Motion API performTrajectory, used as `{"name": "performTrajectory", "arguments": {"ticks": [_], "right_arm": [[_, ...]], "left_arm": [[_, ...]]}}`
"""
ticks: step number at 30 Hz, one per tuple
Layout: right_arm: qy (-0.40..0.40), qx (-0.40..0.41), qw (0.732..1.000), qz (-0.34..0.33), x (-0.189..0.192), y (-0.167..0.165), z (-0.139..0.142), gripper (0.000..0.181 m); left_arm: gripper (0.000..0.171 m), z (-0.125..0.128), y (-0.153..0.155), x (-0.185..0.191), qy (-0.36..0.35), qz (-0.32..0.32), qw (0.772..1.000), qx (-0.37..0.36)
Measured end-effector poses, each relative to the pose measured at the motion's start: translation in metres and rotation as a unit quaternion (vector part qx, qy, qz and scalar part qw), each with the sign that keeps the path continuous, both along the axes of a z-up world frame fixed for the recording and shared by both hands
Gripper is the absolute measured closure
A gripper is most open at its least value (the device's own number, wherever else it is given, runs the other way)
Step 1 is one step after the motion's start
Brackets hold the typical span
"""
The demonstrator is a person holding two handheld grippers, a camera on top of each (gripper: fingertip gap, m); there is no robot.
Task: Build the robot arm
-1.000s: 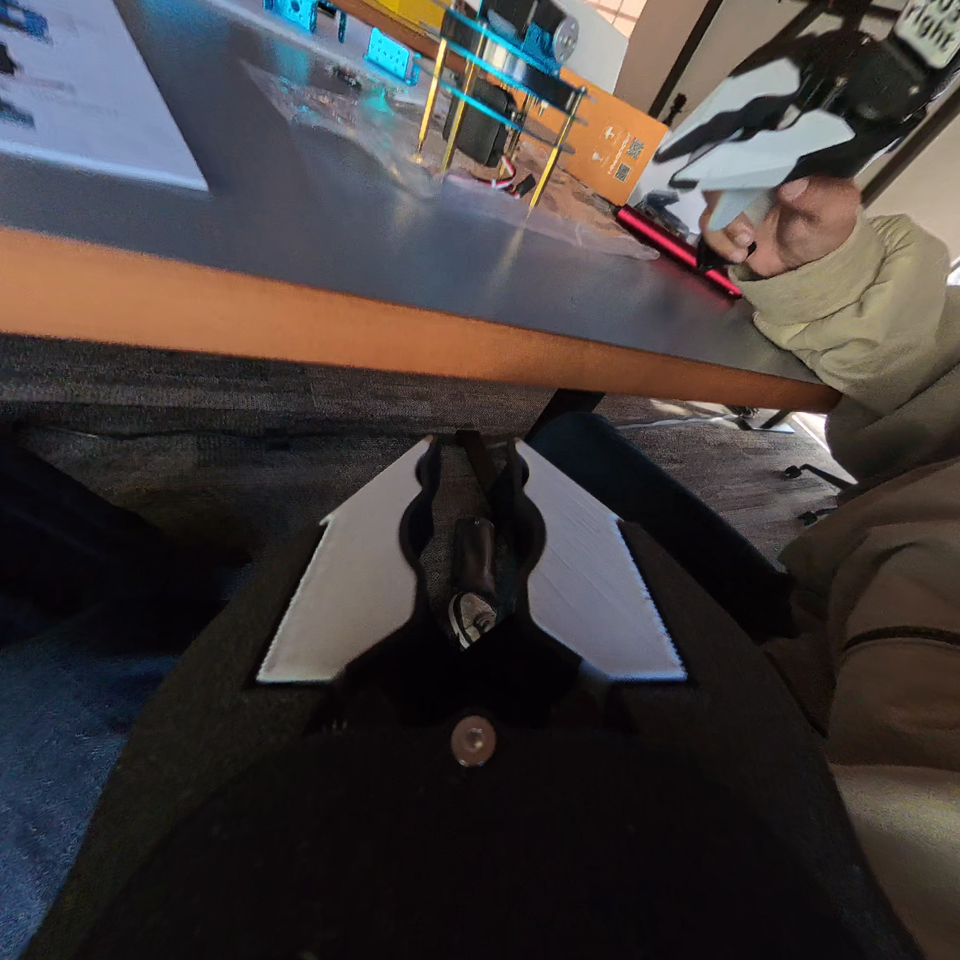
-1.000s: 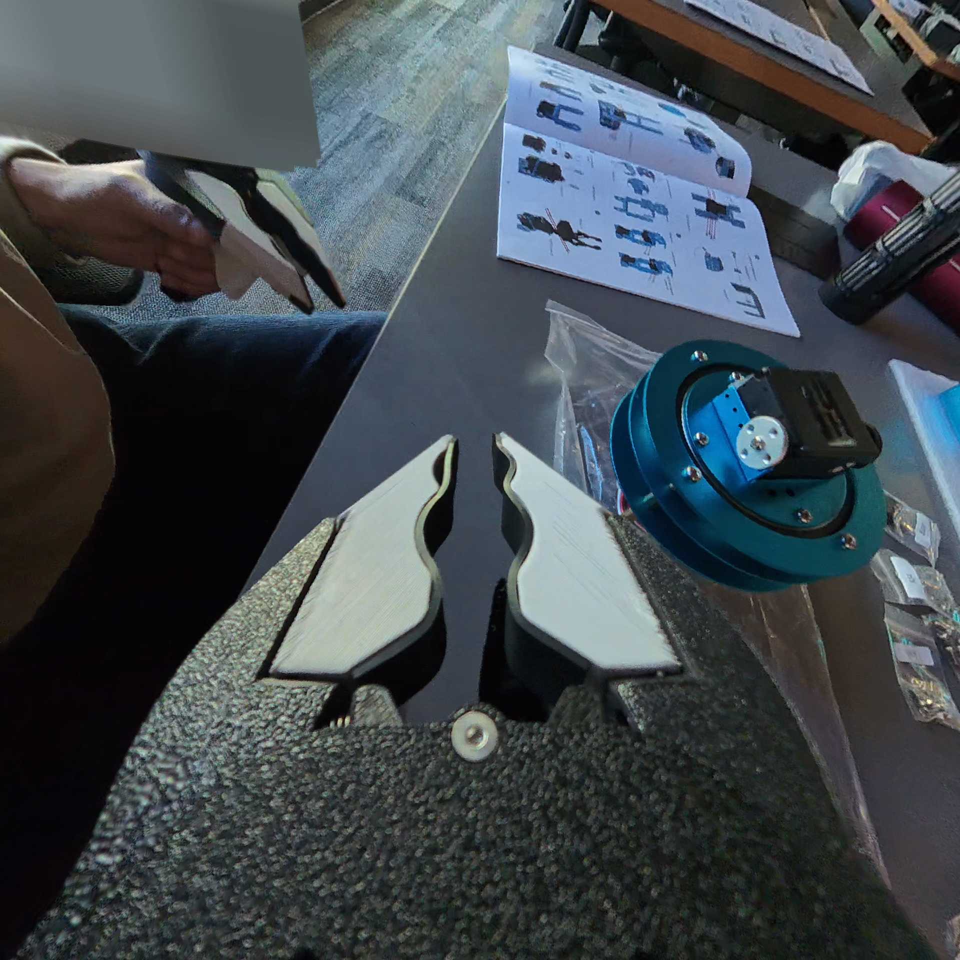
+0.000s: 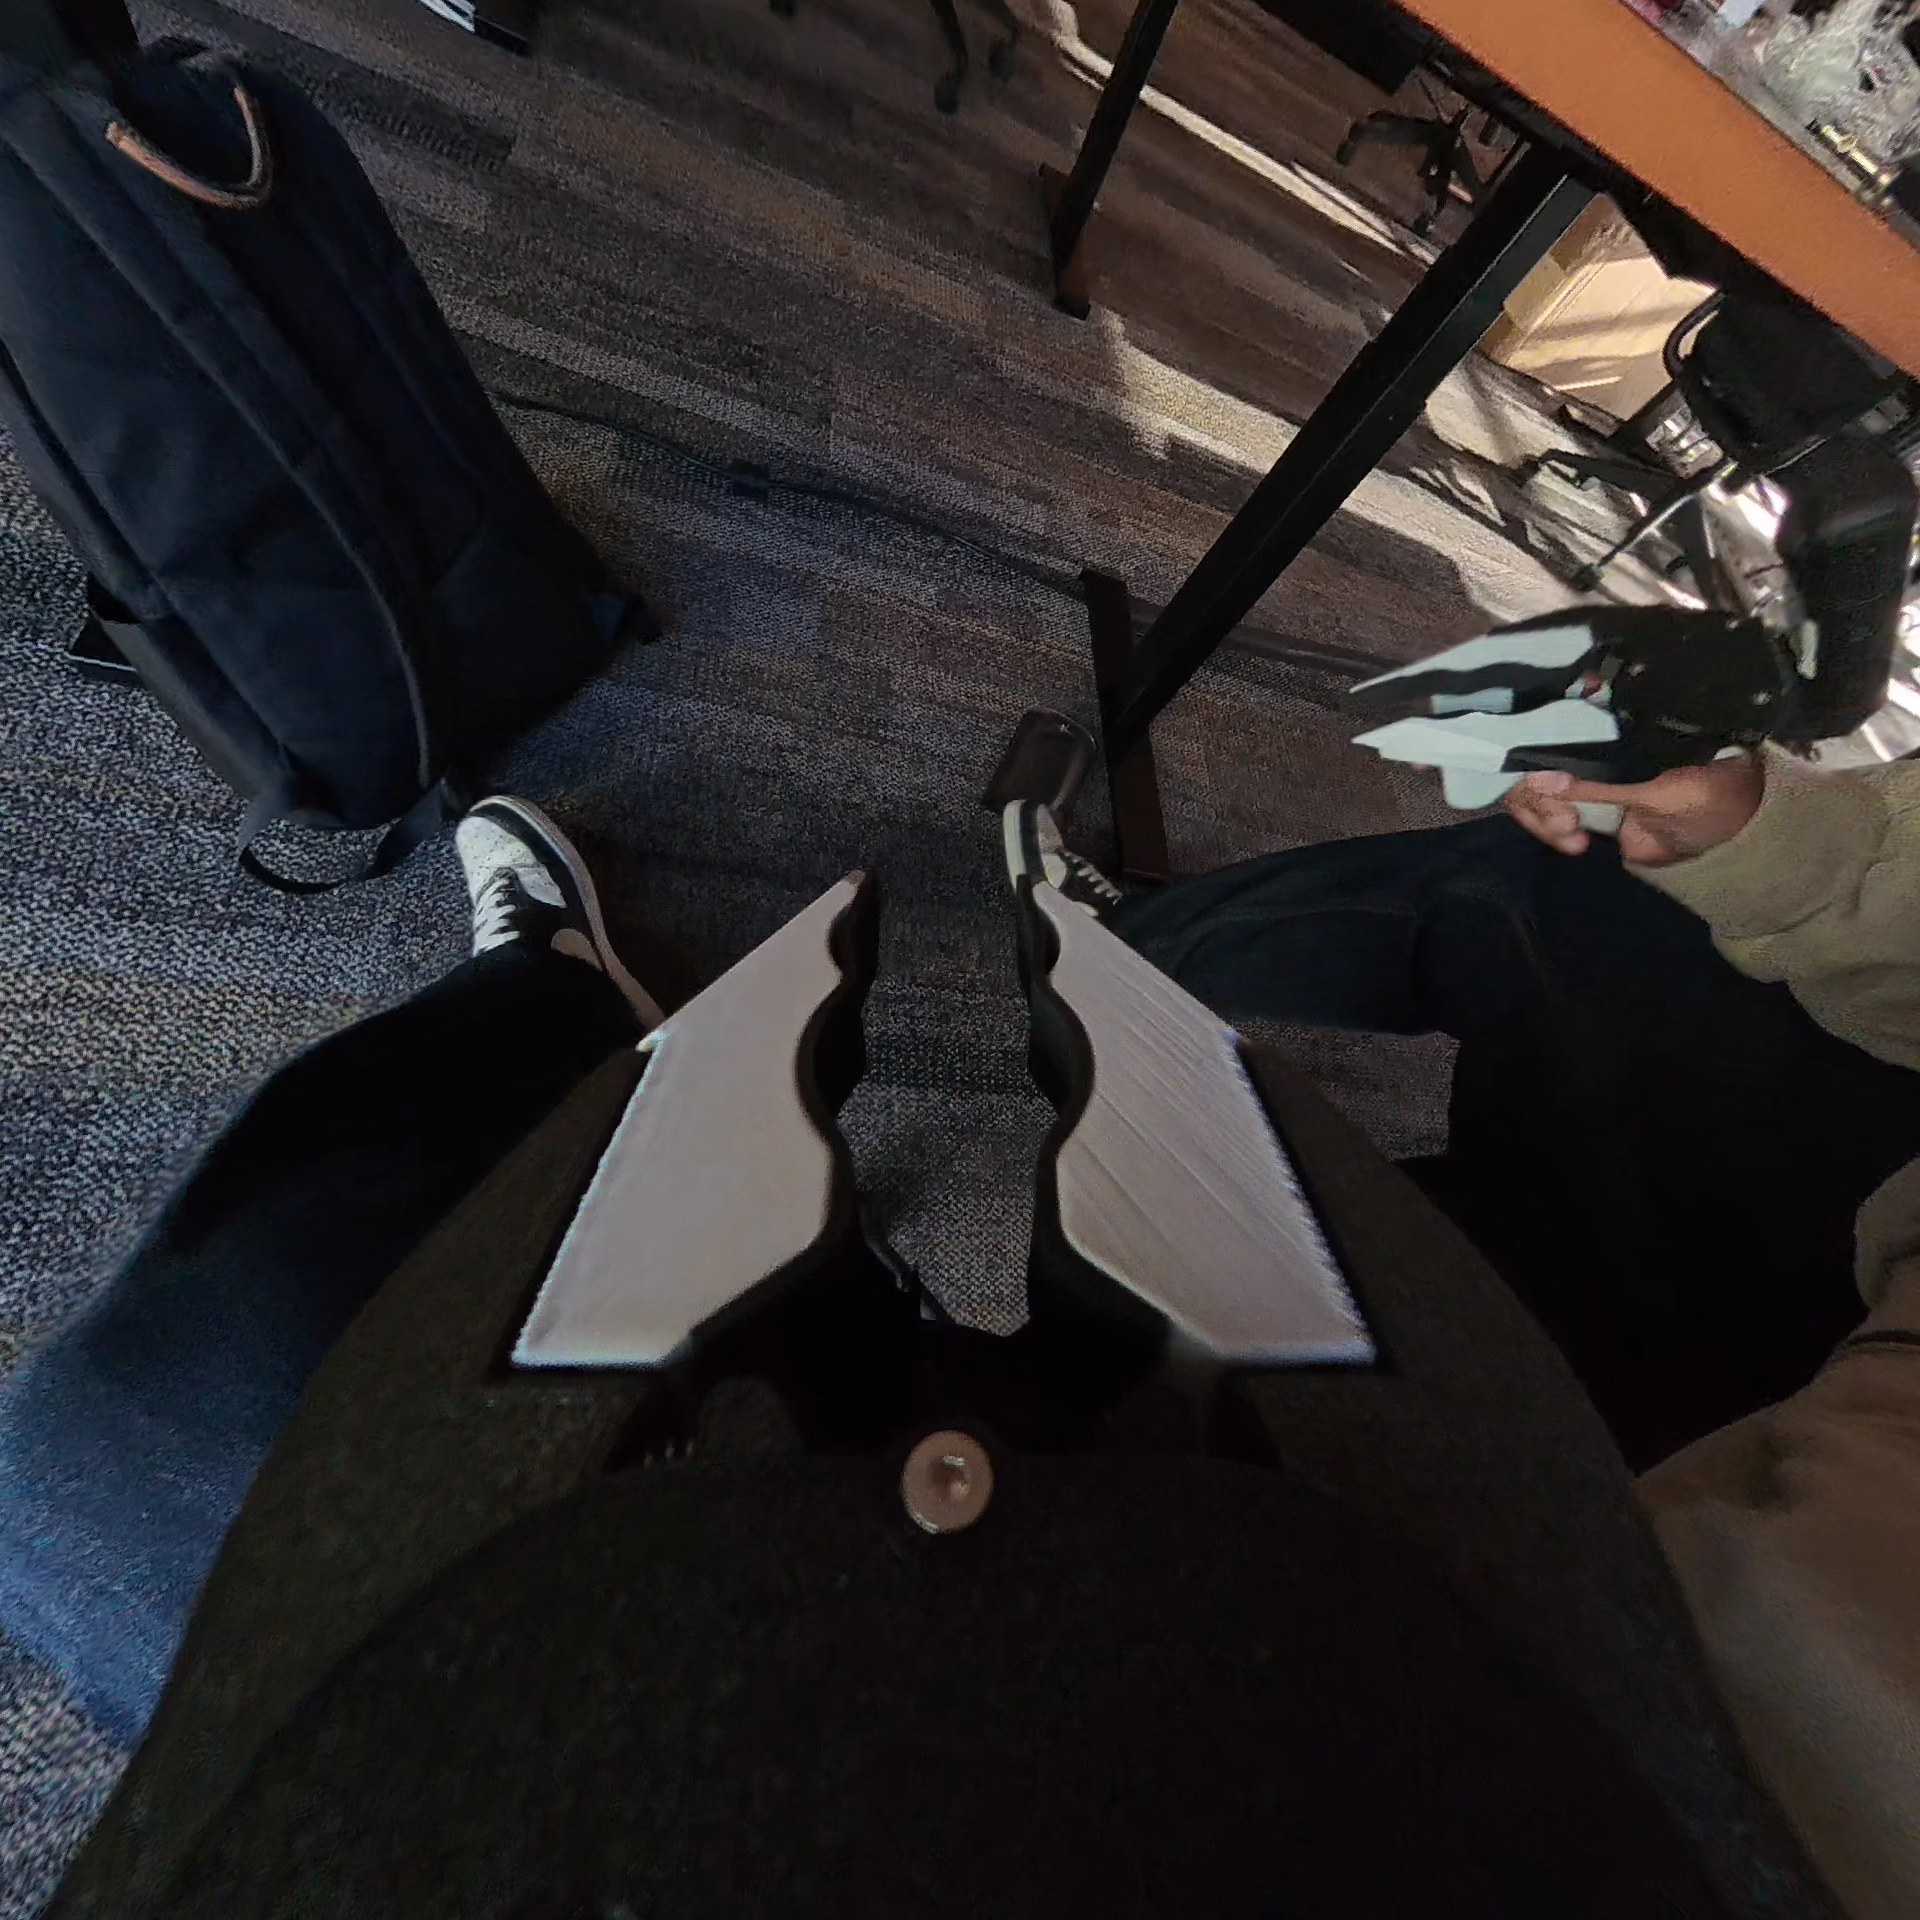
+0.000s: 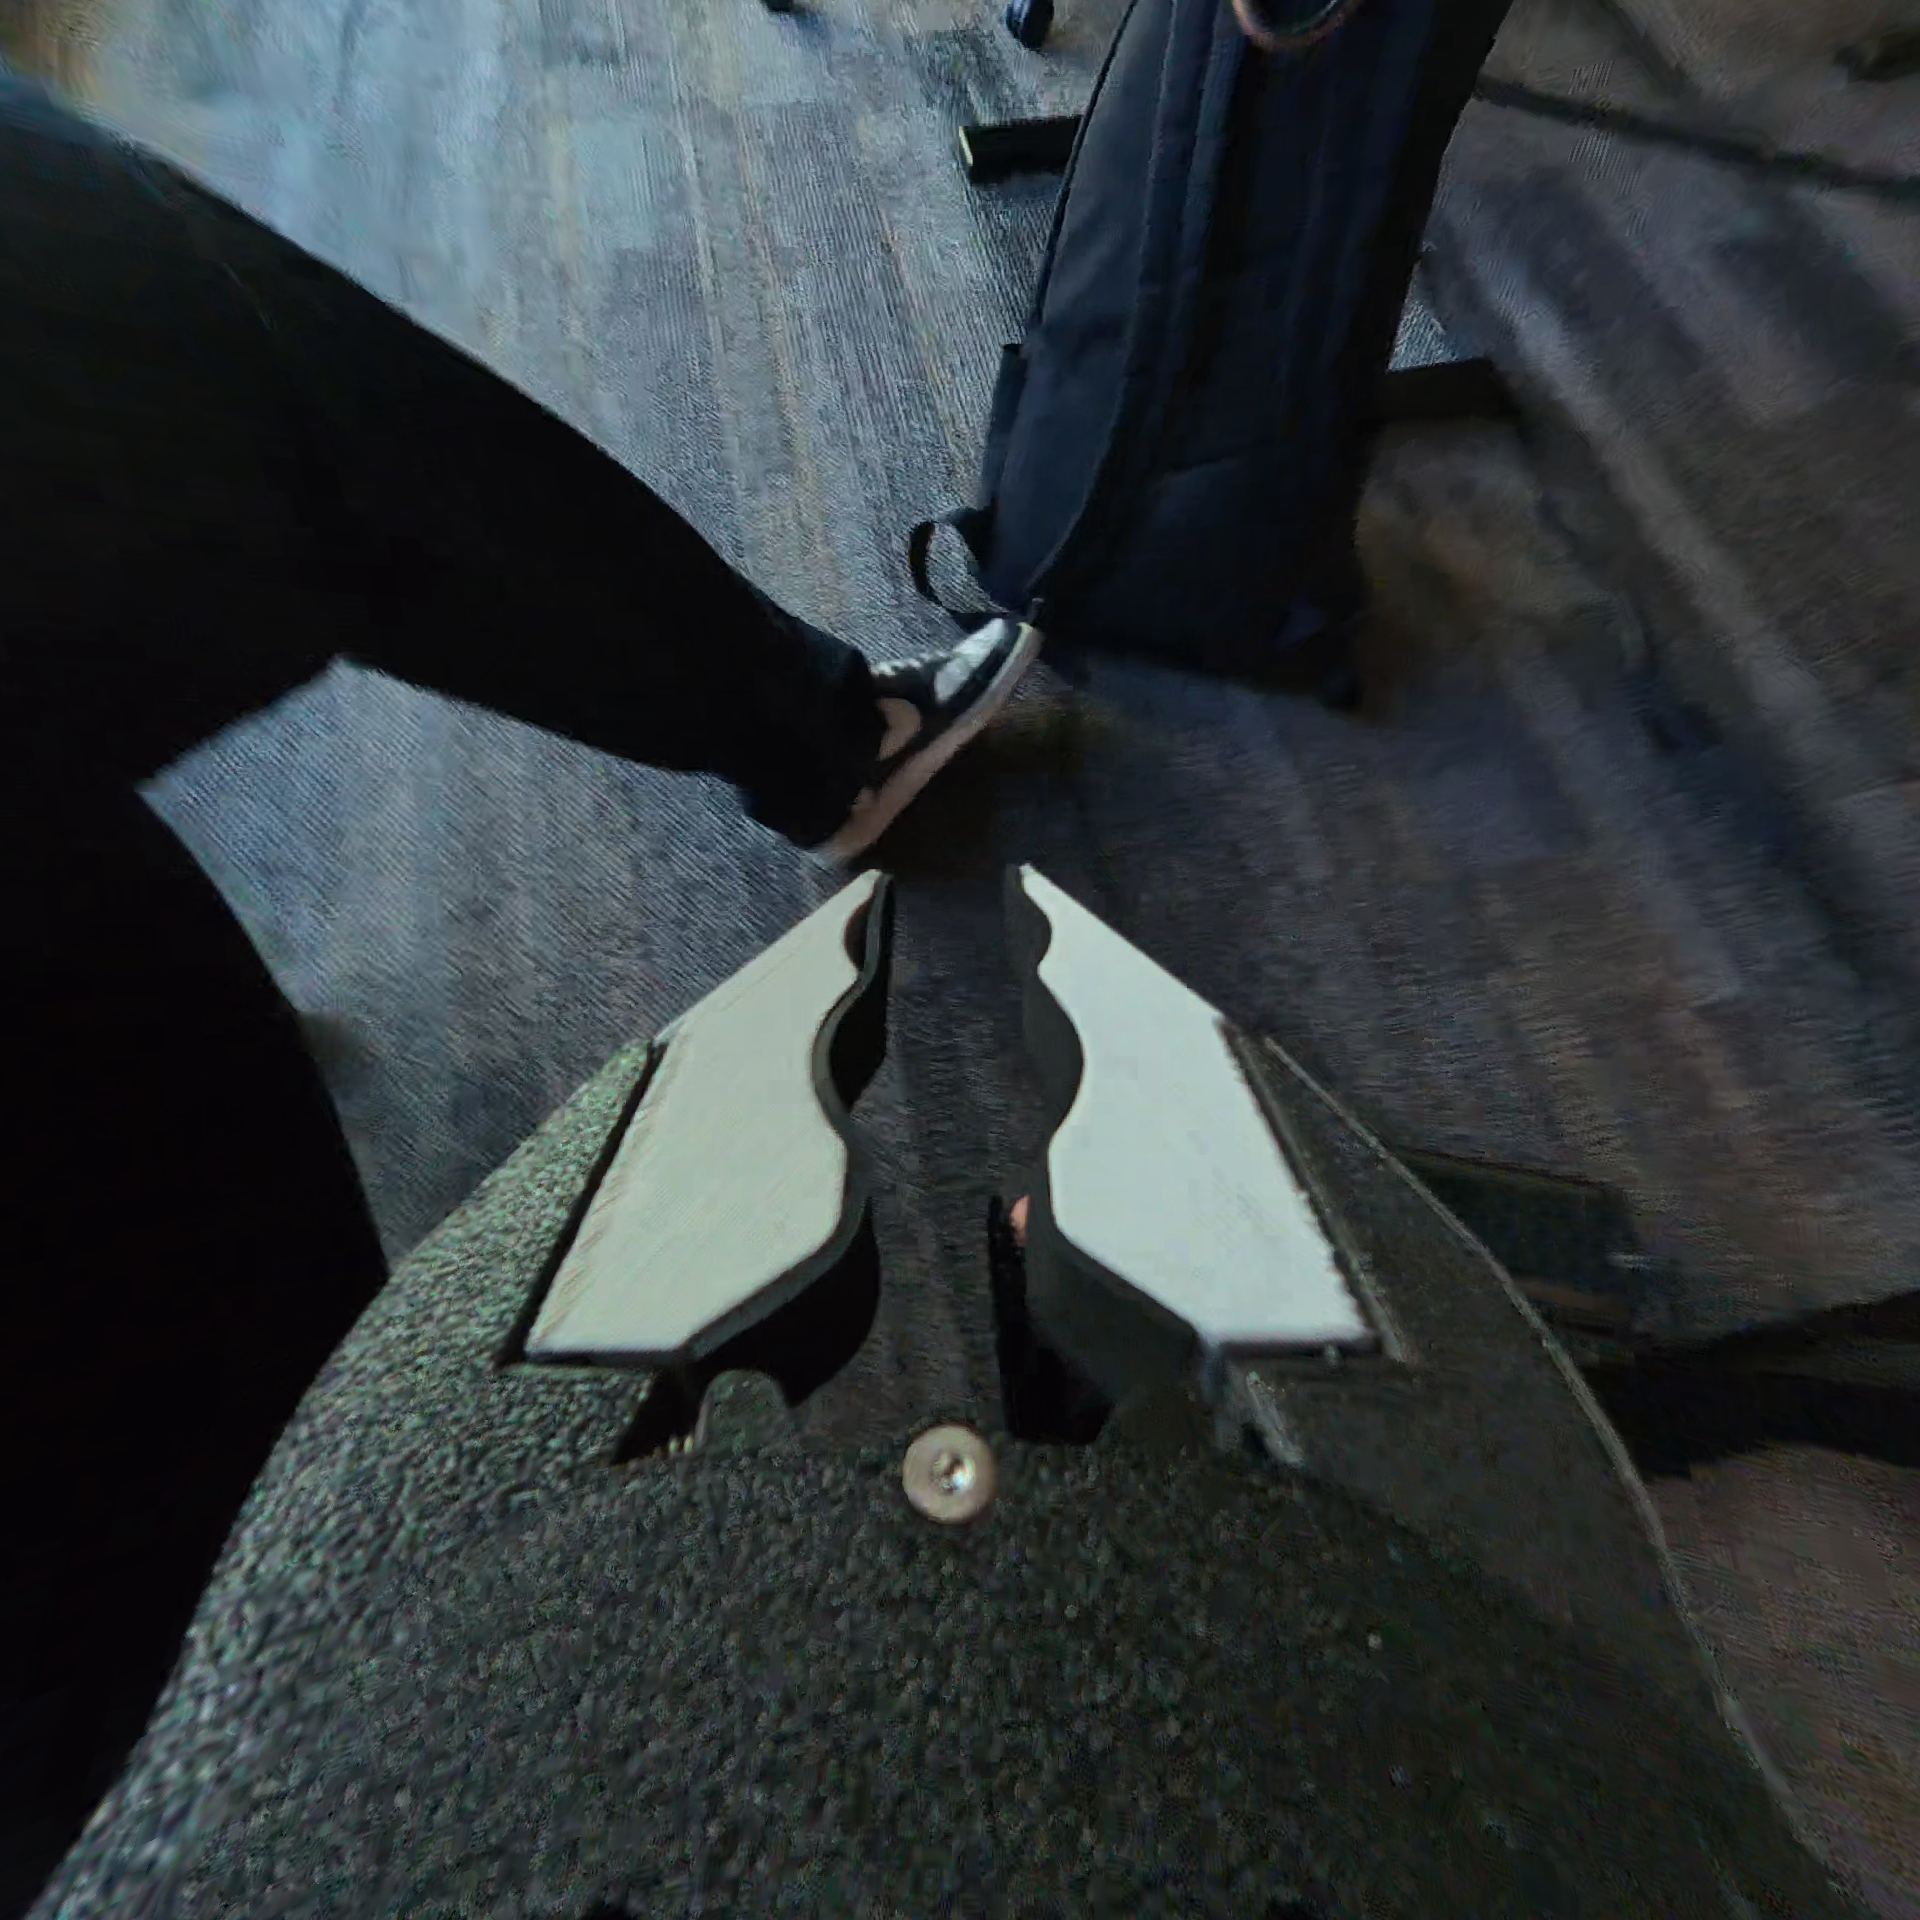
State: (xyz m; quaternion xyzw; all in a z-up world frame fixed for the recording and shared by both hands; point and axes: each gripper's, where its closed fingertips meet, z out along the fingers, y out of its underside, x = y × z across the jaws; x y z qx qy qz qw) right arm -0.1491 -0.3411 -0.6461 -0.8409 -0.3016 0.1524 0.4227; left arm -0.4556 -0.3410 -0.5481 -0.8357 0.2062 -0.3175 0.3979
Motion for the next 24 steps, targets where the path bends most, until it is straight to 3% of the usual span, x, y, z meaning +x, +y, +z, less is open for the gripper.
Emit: {"name": "performTrajectory", "arguments": {"ticks": [2, 6, 10, 17, 24], "right_arm": [[0.061, -0.038, 0.997, -0.007, -0.006, -0.014, -0.024, 0.167], [0.025, -0.020, 0.999, -0.032, 0.009, -0.010, -0.033, 0.167], [0.008, -0.075, 0.994, -0.073, 0.030, -0.014, -0.064, 0.166], [0.046, -0.092, 0.993, -0.049, -0.007, 0.013, -0.047, 0.164], [-0.088, -0.111, 0.990, -0.025, 0.009, -0.005, -0.087, 0.164]], "left_arm": [[0.146, -0.007, -0.011, -0.007, 0.019, 0.004, 1.000, -0.007], [0.146, -0.008, -0.030, -0.006, 0.035, -0.006, 0.999, -0.003], [0.146, -0.014, -0.044, -0.007, 0.074, -0.017, 0.997, 0.009], [0.146, -0.049, -0.055, -0.036, 0.139, -0.006, 0.990, -0.020], [0.146, -0.035, -0.045, -0.039, 0.073, 0.012, 0.997, -0.034]]}}
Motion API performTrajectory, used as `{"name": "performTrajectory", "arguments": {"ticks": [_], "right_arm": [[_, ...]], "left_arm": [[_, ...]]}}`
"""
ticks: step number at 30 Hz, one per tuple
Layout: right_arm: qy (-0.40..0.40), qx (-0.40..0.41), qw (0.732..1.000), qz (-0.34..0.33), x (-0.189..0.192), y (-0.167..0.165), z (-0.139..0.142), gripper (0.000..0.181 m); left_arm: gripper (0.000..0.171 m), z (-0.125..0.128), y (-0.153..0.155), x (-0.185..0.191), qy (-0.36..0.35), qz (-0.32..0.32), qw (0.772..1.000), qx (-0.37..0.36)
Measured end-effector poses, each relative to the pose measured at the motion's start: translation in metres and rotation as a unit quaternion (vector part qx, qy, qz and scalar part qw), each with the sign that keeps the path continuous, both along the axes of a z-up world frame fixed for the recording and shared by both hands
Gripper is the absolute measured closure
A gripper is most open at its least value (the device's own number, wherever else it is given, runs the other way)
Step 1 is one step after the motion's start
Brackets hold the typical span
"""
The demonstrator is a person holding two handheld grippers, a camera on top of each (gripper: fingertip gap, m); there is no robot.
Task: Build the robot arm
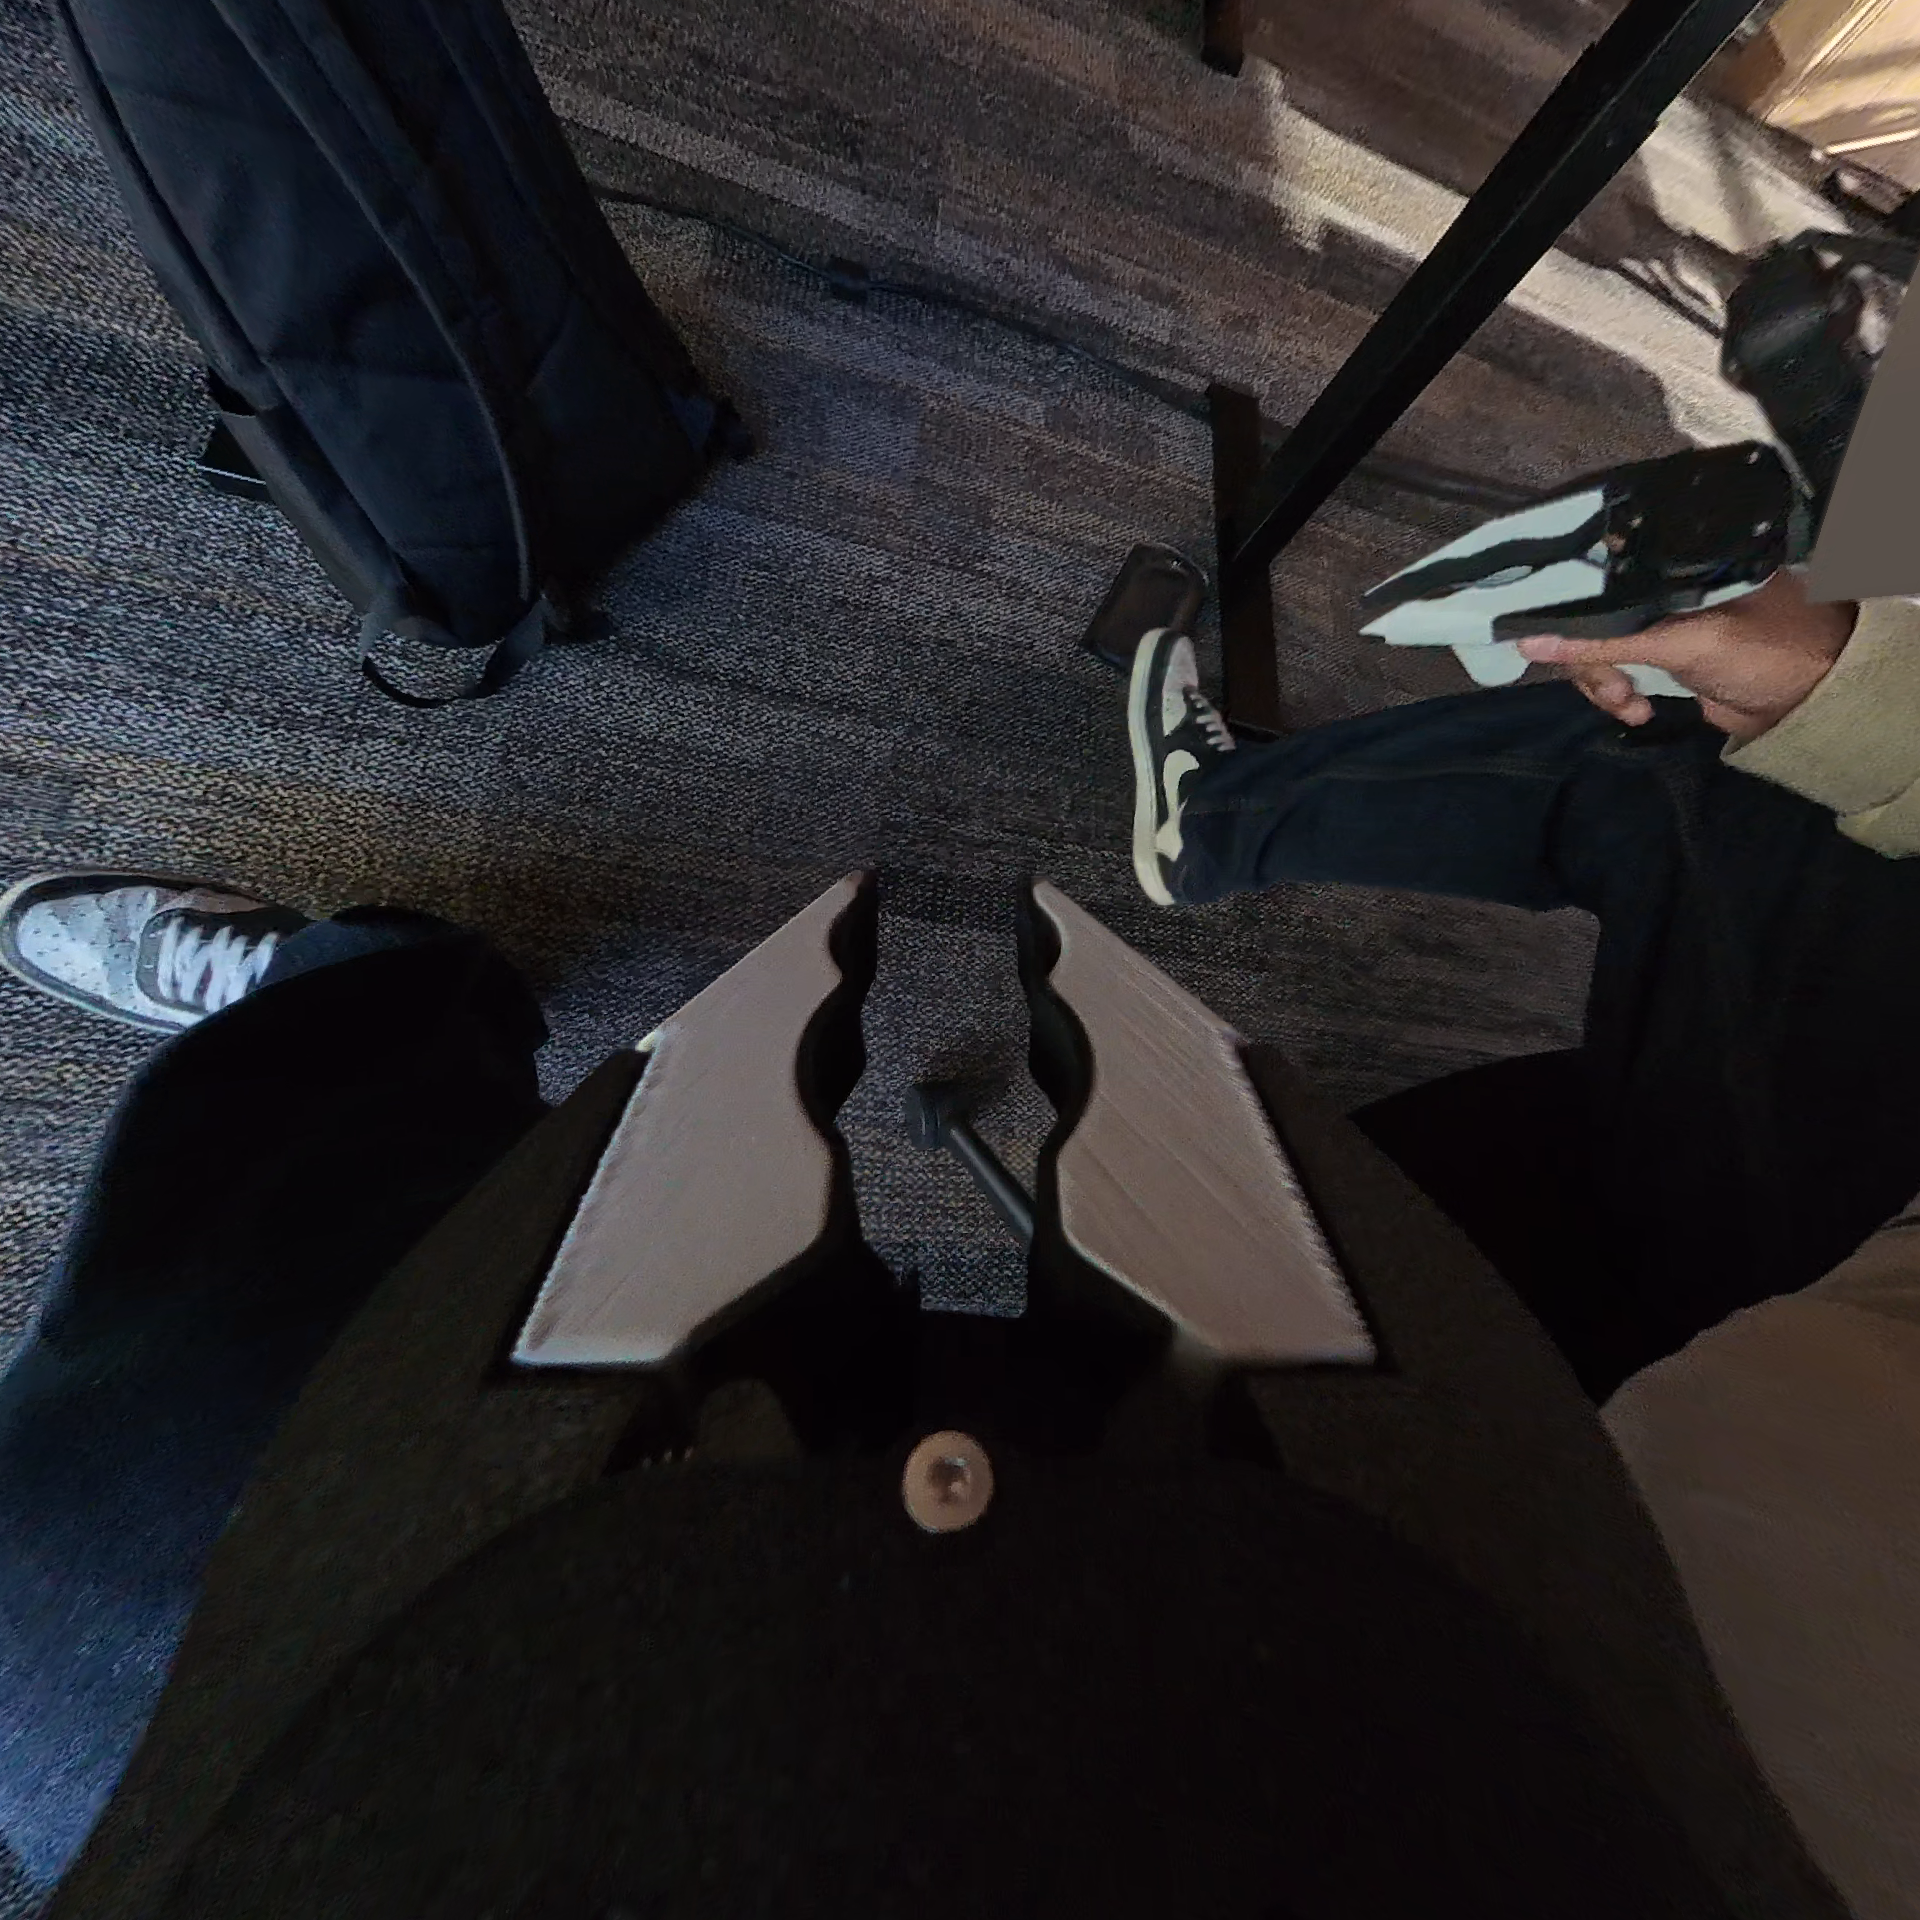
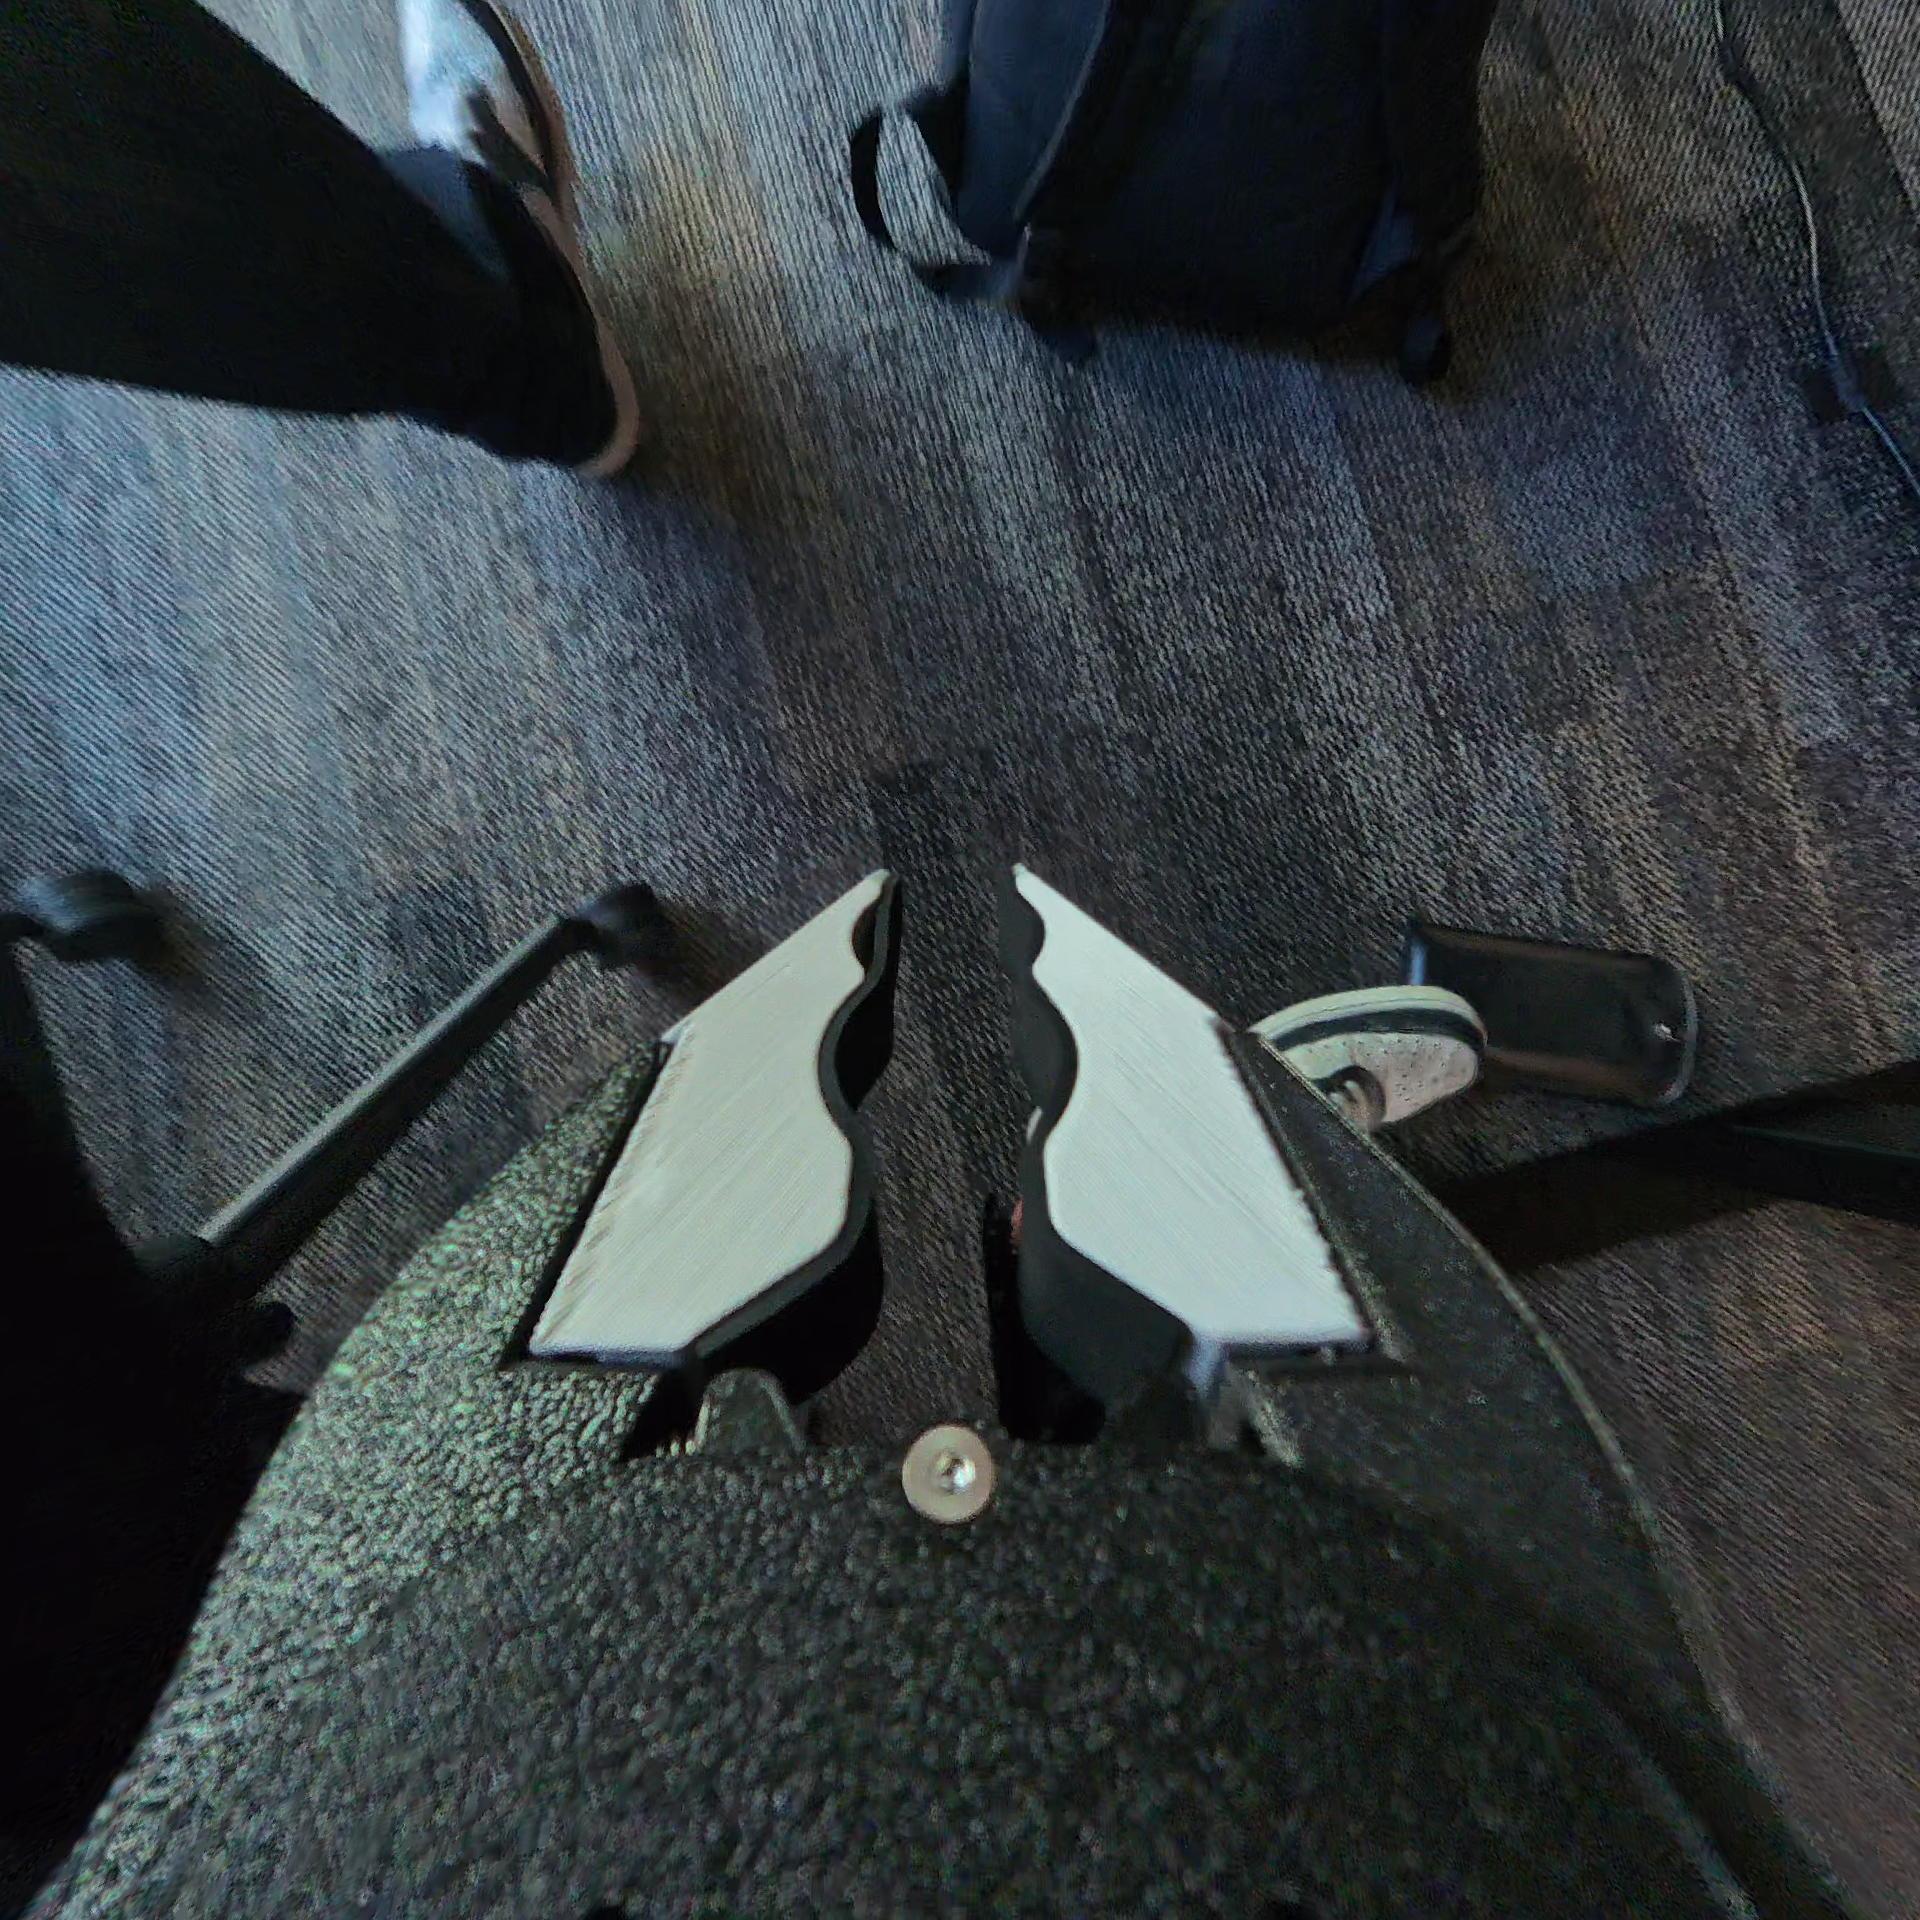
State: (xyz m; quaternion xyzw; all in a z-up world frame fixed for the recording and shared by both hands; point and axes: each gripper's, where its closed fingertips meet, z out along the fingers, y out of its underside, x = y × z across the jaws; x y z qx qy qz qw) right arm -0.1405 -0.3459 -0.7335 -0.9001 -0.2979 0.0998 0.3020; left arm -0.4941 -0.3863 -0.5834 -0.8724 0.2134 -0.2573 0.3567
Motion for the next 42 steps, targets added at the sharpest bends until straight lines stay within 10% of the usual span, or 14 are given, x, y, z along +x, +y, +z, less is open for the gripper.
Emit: {"name": "performTrajectory", "arguments": {"ticks": [17, 42], "right_arm": [[0.007, -0.057, 0.994, -0.098, 0.079, -0.033, -0.043, 0.164], [0.040, -0.053, 0.986, -0.152, 0.102, -0.059, -0.012, 0.164]], "left_arm": [[0.145, -0.012, 0.010, 0.053, 0.040, -0.065, 0.997, -0.009], [0.144, -0.018, 0.033, 0.099, 0.044, -0.114, 0.992, -0.001]]}}
